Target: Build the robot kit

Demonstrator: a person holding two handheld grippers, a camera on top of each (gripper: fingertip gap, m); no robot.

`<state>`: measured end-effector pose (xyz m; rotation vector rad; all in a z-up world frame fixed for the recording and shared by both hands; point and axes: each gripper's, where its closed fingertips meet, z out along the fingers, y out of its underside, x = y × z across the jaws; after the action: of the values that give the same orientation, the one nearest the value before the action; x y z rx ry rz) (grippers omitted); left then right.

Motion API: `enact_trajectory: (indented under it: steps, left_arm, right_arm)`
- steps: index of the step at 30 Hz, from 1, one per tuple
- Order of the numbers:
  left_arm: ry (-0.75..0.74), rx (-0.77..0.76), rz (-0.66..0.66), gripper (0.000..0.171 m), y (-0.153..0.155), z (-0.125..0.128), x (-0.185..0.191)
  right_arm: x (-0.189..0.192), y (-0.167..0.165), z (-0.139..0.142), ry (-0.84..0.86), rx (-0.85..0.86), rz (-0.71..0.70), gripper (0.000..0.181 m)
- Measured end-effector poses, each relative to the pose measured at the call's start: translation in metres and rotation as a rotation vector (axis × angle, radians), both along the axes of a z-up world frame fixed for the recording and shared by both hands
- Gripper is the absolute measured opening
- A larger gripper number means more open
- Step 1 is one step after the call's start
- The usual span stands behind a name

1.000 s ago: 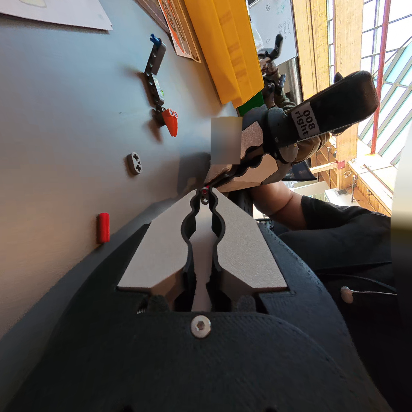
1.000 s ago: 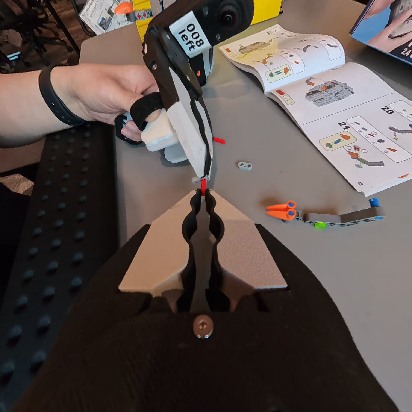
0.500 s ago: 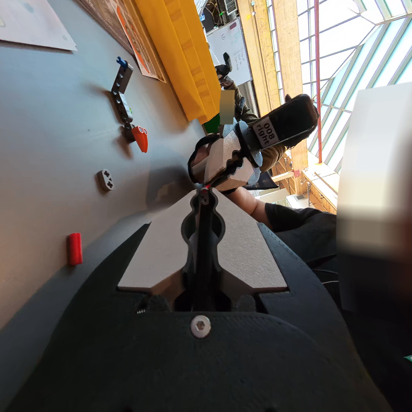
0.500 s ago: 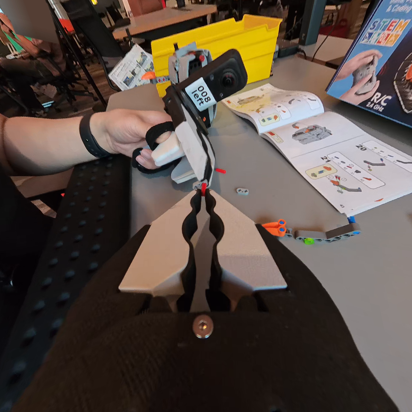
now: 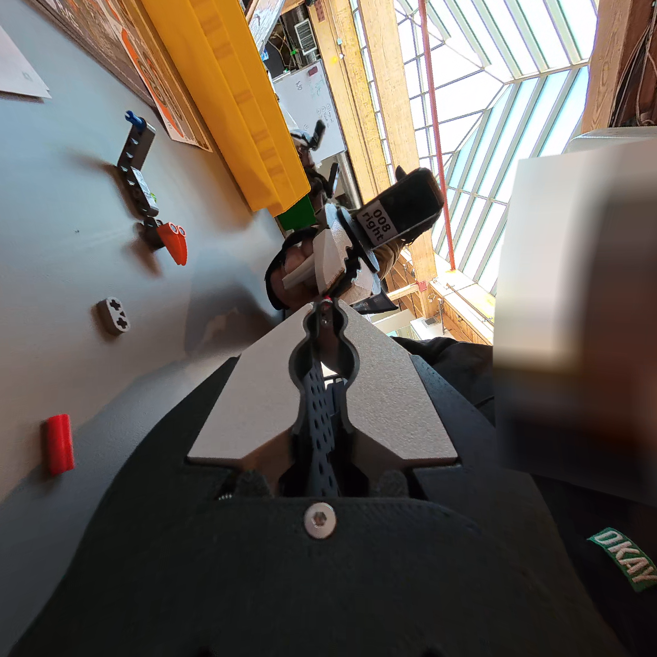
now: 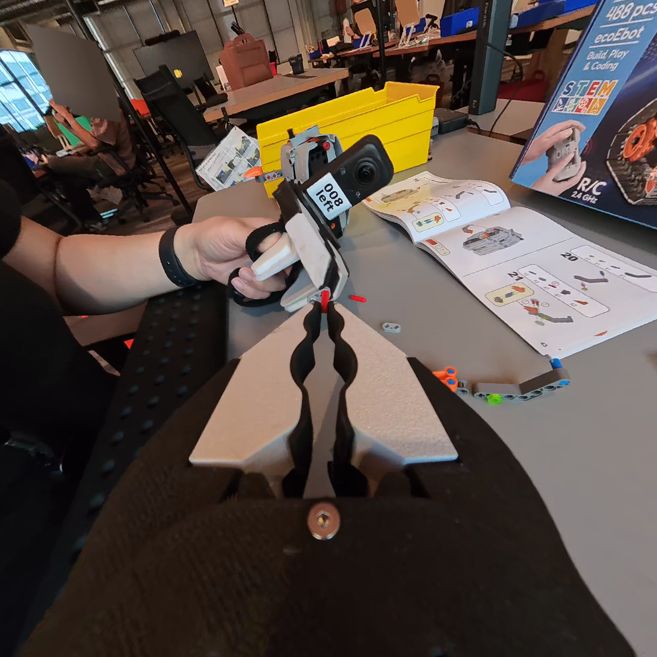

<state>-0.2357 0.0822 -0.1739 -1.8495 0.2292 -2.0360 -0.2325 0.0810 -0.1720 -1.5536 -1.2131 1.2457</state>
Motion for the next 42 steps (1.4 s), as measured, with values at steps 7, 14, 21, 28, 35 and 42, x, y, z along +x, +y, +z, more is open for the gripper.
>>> enact_trajectory:
  steps: [7,14,21,28,35,42]
  left_arm:
    - [0.014,-0.015,-0.004,0.005,0.0,-0.005,0.0]
    - [0.03,-0.013,-0.023,0.005,-0.003,-0.007,0.002]
    - [0.053,-0.058,-0.05,0.005,-0.006,-0.016,0.003]
    - [0.092,-0.063,-0.047,0.004,-0.006,-0.023,0.002]
    - [0.095,-0.035,-0.051,0.005,-0.007,-0.023,0.001]
    - [0.107,-0.042,-0.045,0.005,-0.006,-0.026,0.001]
  right_arm:
    - [0.001,-0.002,-0.005,-0.04,0.035,0.02,0.003]
    - [0.001,-0.004,-0.01,-0.074,0.04,0.037,0.003]
    - [0.003,-0.007,-0.017,-0.128,0.099,0.063,0.003]
    - [0.001,-0.007,-0.025,-0.157,0.076,0.06,0.003]
    - [-0.001,-0.007,-0.025,-0.091,-0.136,0.096,0.003]
    - [-0.001,-0.007,-0.027,-0.105,-0.112,0.089,0.003]
